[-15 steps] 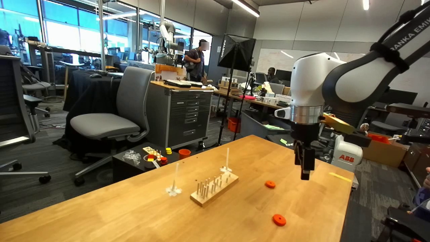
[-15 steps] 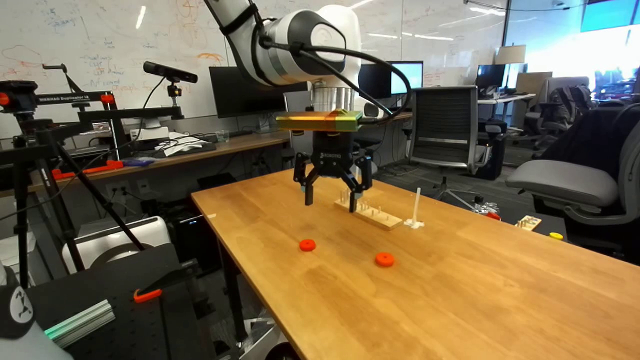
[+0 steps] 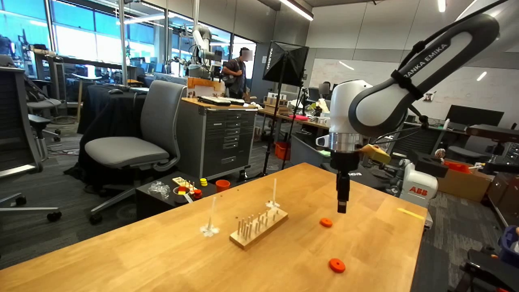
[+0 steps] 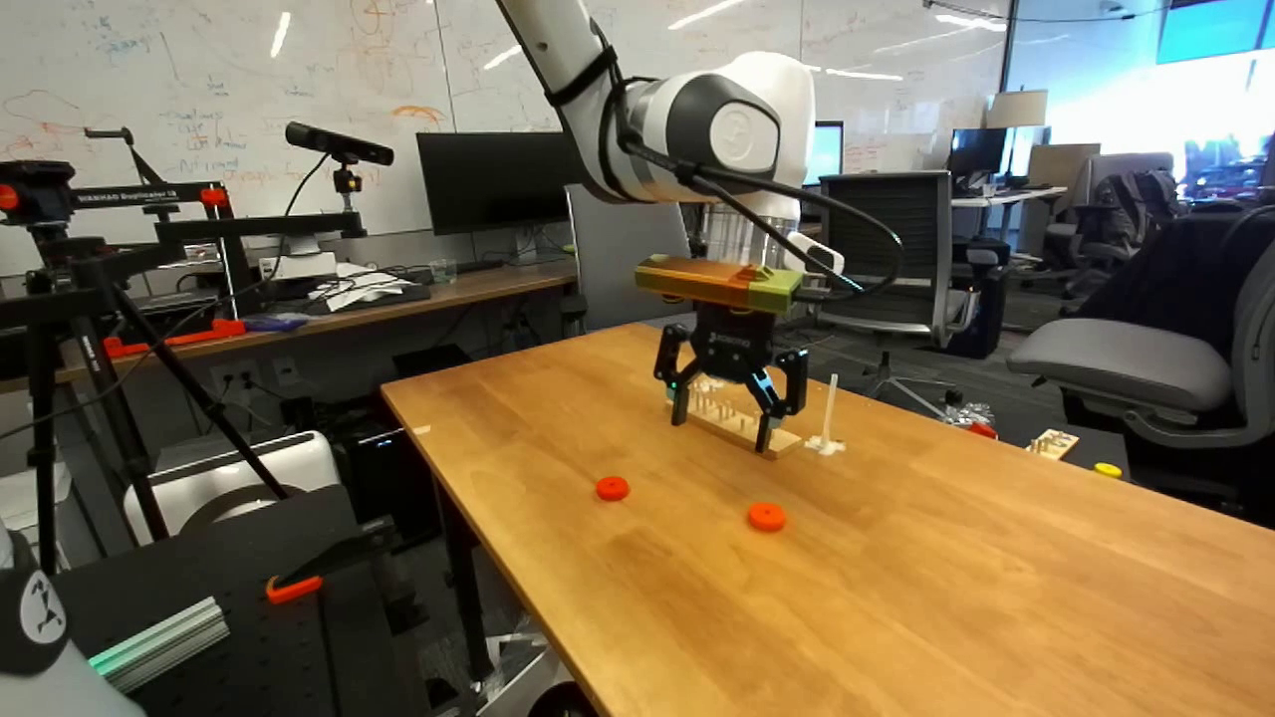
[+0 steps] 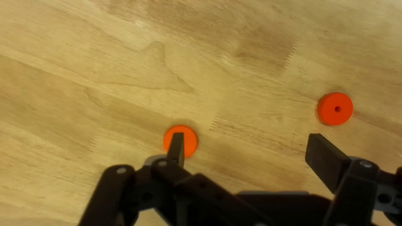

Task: Put the orange ring on the right on the rack

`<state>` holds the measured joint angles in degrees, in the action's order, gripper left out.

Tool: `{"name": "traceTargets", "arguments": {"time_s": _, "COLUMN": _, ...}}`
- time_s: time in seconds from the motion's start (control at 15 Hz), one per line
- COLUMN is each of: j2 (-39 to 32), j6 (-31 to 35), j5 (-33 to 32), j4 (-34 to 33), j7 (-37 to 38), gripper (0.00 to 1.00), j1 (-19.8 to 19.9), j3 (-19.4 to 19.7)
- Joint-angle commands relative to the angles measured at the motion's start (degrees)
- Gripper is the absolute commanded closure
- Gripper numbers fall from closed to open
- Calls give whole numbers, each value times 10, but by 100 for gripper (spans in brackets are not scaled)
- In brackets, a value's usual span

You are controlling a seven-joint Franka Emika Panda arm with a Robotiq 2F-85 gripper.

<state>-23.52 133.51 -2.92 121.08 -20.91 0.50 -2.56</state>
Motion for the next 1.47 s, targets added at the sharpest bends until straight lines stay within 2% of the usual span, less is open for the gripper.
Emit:
{"name": "traceTargets", "arguments": {"time_s": 0.0, "j2": -51, "j6": -31, "j5": -6, "j4": -65, "j7": 22, "gripper": 0, "j1": 6, "j3": 3}}
{"name": "traceTargets", "arguments": {"time_s": 0.2, "j2": -52, "j6": -54, "j5": -7, "j4": -68, "j7": 24, "gripper": 0, "j1": 7, "j3": 0}}
{"name": "traceTargets", "arguments": {"time_s": 0.4, "j2": 1, "j6": -27, "j5": -19, "j4": 2, "j7": 18, "gripper": 0, "j1": -1, "j3": -8}}
{"name": "traceTargets", "arguments": {"time_s": 0.47, "j2": -43, "j6": -33, "j5": -10, "j4": -43, "j7": 16, "gripper": 0, "j1": 8, "j3": -6}}
{"name": "traceTargets", "arguments": {"time_s": 0.8, "j2": -48, "j6": -26, "j5": -10, "j4": -44, "j7": 21, "gripper": 0, "j1": 8, "j3": -6}}
{"name": "traceTargets", "arguments": {"time_s": 1.4, "j2": -112, "j6": -40, "j5": 5, "j4": -130, "j7": 34, "gripper": 0, "j1": 29, "j3": 2}}
